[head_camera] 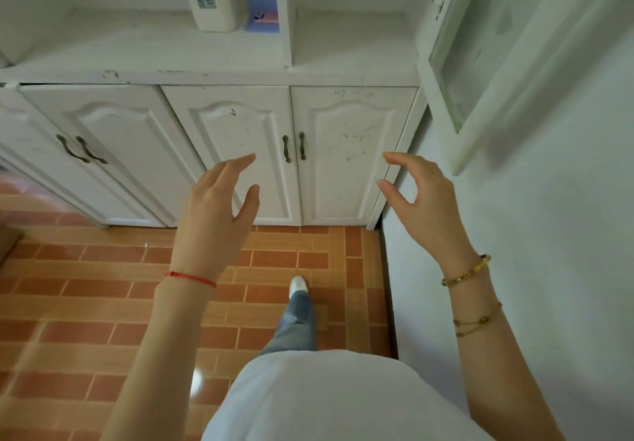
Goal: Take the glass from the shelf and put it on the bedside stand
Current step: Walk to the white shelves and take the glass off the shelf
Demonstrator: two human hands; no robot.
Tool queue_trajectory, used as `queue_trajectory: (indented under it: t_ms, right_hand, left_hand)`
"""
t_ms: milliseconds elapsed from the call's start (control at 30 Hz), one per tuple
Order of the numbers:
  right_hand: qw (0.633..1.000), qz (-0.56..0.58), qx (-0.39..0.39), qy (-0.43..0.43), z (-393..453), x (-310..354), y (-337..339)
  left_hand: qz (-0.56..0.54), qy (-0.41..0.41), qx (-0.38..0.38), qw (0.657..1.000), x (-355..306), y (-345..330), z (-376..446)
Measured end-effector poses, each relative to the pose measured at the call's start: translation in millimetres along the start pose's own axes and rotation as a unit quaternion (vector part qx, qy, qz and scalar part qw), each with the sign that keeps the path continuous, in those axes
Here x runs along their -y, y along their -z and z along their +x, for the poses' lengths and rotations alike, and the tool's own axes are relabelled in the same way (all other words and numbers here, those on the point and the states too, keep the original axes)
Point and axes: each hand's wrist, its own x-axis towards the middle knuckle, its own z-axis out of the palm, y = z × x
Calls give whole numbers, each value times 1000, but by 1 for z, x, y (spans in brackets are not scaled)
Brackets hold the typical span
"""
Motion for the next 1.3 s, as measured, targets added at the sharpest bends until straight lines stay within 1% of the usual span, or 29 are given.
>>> queue_trajectory:
  t_ms: [167, 333, 533, 733, 900, 1033, 1167, 1300]
  right_hand:
    - [1000, 4, 2, -7, 67, -18, -19]
    - [1000, 15, -23, -1, 153, -22, -35]
    - [998, -5, -64, 17, 253, -20, -42]
    - [995, -16, -90, 42, 322, -16, -39]
    - [989, -25, -121, 82, 370, -6, -24]
    - [981, -27, -145, 130, 406, 10, 1]
    - [963, -39, -194, 184, 442, 35, 35]
    - [936, -56, -250, 239, 471, 61, 74]
  left_hand:
    - [1, -12, -5, 1000, 17, -20, 69]
    - [19, -47, -14, 999, 33, -34, 160]
    - [20, -88, -37, 995, 46, -37, 261]
    - [28, -121, -59, 991, 44, -36, 336]
    - [27, -154, -103, 982, 29, -30, 385]
    - [10, -168, -136, 976, 3, -18, 421]
    - [14, -202, -171, 964, -24, 2, 462]
    - [19, -237, -222, 946, -53, 25, 496]
